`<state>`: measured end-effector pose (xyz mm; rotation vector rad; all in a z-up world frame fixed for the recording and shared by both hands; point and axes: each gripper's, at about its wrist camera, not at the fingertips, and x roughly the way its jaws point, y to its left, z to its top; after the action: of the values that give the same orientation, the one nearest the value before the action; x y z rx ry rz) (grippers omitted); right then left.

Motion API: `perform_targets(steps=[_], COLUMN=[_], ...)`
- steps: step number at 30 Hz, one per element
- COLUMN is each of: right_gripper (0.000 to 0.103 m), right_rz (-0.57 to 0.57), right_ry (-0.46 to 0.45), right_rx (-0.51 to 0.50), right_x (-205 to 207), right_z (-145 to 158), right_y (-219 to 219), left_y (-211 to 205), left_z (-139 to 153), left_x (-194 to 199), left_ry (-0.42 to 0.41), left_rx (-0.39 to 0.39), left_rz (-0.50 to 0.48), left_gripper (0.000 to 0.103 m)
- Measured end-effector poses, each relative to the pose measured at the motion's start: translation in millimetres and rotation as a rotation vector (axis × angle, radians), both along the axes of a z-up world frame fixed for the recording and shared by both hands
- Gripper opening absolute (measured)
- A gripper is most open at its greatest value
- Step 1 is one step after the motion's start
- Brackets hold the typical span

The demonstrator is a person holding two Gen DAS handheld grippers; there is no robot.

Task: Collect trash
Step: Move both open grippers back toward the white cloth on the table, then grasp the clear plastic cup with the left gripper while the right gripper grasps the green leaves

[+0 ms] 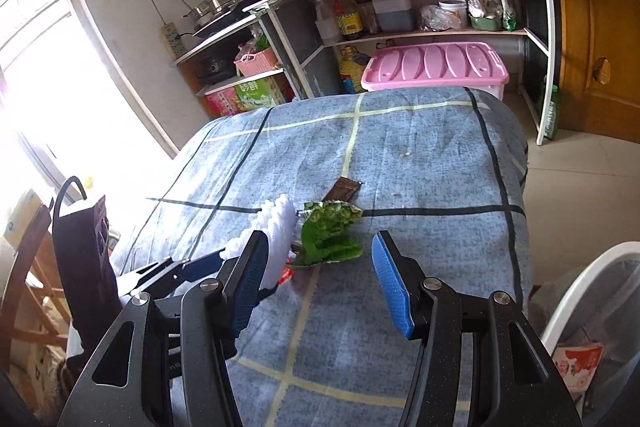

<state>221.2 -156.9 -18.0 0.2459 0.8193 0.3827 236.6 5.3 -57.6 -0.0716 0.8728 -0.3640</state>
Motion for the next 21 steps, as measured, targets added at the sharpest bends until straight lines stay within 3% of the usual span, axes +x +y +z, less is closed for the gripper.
perform_targets(steps=[2, 13, 18, 21], right_gripper=[0.055, 0.055, 0.055, 0.055], right_rz=[0.017, 0.104, 0.061, -0.022], right_ry=[0.013, 0.078, 0.080, 0.048], right_rx=[0.013, 0.033, -0.002, -0.044], right_x=[6.5, 29.8, 28.3, 26.6], right_z=[-1.5, -18.6, -25.8, -25.7], right_y=[4.1, 42.9, 39.5, 29.7], left_y=[3.4, 38.5, 68.0, 83.4], left_z=[-1.3, -2.3, -1.6, -1.4], left_x=[-0.2, -11.1, -20.6, -26.1], left_ry=[0.007, 0.022, 0.030, 0.030], left_rx=[0.000, -0.004, -0.004, -0.024], left_rz=[0.006, 0.098, 0.179, 0.215], left_gripper=[0.053, 0.053, 0.053, 0.053])
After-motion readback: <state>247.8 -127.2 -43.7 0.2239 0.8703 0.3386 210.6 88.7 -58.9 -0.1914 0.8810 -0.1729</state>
